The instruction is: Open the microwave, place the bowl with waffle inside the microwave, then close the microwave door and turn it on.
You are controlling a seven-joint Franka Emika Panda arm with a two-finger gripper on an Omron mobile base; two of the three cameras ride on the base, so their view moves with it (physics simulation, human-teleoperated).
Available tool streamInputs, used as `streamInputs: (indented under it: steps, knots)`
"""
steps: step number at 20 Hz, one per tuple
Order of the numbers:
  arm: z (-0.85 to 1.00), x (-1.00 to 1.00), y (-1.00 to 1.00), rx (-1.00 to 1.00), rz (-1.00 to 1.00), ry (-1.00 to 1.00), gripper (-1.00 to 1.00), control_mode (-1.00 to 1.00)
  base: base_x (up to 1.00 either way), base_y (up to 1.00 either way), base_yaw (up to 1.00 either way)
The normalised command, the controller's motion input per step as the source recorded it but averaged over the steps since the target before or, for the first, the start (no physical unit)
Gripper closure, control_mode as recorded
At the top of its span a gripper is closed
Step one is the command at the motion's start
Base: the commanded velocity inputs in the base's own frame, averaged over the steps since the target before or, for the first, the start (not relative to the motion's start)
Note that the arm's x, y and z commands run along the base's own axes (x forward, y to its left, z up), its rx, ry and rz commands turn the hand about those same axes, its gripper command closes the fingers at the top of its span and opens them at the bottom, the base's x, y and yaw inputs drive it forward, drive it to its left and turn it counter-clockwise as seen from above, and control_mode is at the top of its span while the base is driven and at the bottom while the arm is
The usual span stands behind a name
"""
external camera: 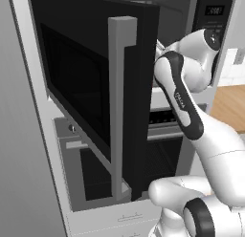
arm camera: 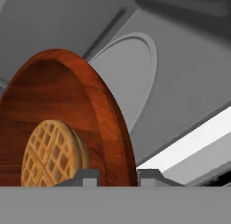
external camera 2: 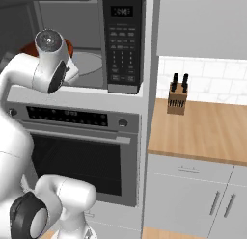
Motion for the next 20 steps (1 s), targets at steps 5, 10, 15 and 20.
streamInputs:
  steps: [5, 10, 15, 20]
  knots:
    - [0.00, 0.86, 0.27, 0.00, -0.08, 0.08, 1.00, -1.00, 0.00, 0.00, 0.00]
    - [-0.06, 0.89, 0.07, 0.00, 0.00, 0.16, 1.00, -1.00, 0.00, 0.00, 0.00]
    - [-0.18, 0.76, 0.08, 0.00, 0.00, 0.14, 1.00, -1.00, 0.00, 0.00, 0.00]
    - [-0.40, 0.40, 0.33, 0.00, 0.00, 0.02, 1.00, -1.00, 0.00, 0.00, 0.00]
